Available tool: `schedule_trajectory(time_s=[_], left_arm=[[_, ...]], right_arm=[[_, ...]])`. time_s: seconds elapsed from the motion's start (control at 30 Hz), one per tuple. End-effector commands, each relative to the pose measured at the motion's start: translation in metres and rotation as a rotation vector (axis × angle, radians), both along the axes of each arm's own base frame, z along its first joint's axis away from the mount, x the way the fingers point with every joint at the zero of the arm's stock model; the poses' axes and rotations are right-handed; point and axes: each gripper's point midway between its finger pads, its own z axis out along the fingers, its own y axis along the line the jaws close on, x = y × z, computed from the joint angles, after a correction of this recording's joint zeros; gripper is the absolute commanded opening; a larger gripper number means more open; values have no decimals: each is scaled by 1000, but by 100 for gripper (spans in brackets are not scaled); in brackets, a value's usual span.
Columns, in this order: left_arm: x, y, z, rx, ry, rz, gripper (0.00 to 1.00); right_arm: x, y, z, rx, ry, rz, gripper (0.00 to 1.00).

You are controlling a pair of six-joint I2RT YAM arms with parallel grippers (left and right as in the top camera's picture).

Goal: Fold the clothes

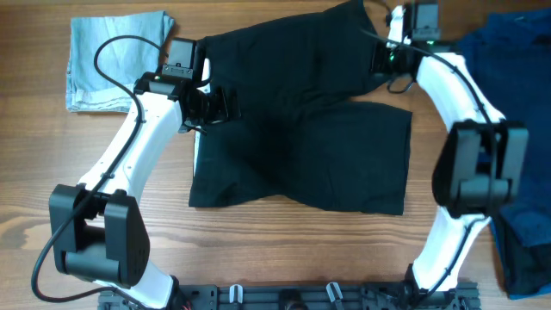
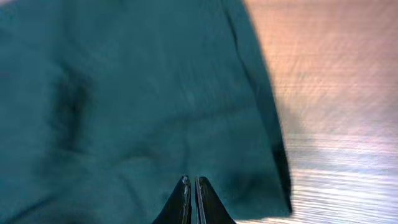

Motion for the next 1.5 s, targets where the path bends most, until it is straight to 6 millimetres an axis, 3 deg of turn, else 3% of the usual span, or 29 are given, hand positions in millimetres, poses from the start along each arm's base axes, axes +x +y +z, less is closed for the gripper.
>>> schedule_trajectory(time_s=[0.0, 0.1, 0.23, 0.33, 0.4, 0.47, 0.53, 0.57, 0.67, 0.77, 0.87, 0.93, 0.97, 1.1, 1.27, 1.47], left_arm=[[-3, -2, -6, -3, 19, -9, 100], [-3, -2, -6, -3, 19, -9, 100], [-3, -2, -6, -3, 18, -9, 100], [-3, -2, -6, -3, 18, -9, 100], [-3, -2, -6, -3, 19, -9, 100], [-3, -2, -6, -3, 19, -9, 100], [-3, -2, -6, -3, 18, -9, 100], [-3, -2, -6, -3, 19, -9, 100], [-3, -2, -6, -3, 18, -9, 100], [-3, -2, -6, -3, 18, -9, 100], [-3, -2, -6, -3, 18, -9, 100], [-3, -2, -6, -3, 18, -9, 100], [-3, -2, -6, -3, 18, -9, 100], [-3, -2, -6, -3, 18, -9, 100], [-3, -2, -6, -3, 18, -9, 100], [-3, -2, -6, -3, 18, -9, 100]], right_arm=[[-13, -5, -54, -34, 122, 11, 4], [-35, -23, -75, -134, 232, -15, 4], [-53, -72, -74, -380, 302, -116, 4], [-56, -96, -72, -435, 312, -164, 4], [-55, -99, -72, -409, 304, -175, 4], [-48, -80, -68, -301, 280, -118, 4], [-36, -52, -46, -162, 218, -24, 4], [-27, -43, -19, -112, 161, -12, 4], [-23, -34, 39, -63, 55, 1, 5], [-41, -36, 92, -82, 3, -5, 19], [-67, -55, 115, -139, 31, -98, 26], [-84, -62, 108, -136, 103, -113, 26], [-93, -65, 100, -136, 147, -119, 21], [-120, -68, 50, -132, 286, -123, 5], [-150, -77, -1, -113, 403, -196, 4], [-141, -86, -31, -100, 332, -246, 4]])
